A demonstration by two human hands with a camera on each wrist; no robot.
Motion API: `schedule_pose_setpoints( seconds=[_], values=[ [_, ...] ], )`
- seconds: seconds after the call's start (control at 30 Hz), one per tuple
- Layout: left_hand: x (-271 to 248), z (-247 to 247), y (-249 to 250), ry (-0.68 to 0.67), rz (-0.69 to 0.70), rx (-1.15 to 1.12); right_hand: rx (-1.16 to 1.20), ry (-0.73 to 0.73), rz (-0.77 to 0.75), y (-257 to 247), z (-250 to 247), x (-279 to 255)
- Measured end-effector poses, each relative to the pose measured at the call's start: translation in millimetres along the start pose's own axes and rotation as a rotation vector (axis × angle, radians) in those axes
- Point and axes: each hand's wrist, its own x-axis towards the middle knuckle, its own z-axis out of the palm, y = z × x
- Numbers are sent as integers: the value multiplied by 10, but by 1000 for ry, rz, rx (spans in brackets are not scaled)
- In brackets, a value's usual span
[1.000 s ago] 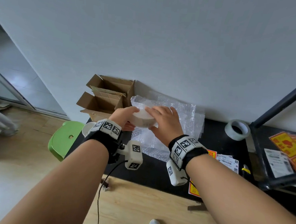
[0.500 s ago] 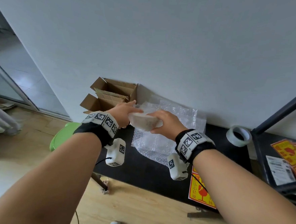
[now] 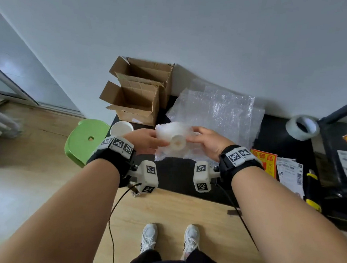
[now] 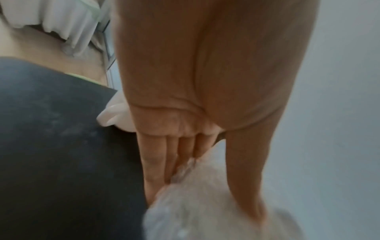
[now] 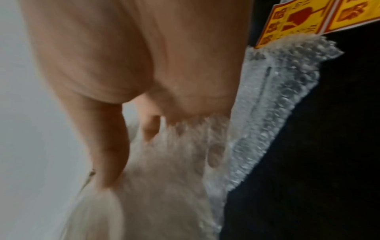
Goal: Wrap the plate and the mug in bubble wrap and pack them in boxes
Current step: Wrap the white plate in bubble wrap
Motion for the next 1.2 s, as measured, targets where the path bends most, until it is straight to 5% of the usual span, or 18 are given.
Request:
schedule_pose_setpoints(
  seconds=[0.1,0.23,0.43,0.73,1.2],
  values=[
    [189,105,-246,88,-110,-106,-102,119,47,225,114,147],
    [454,132,-499,160,-166,229,-231,169,131,352,291,203],
    [593,112,-596,198,-227,426,-465,236,114,460,517,381],
    [634,13,-509,275,-106,700,-575,253,148,369,580,413],
    [565,519,468,288,283,786,-496,655,133,183,-266,-335]
  ],
)
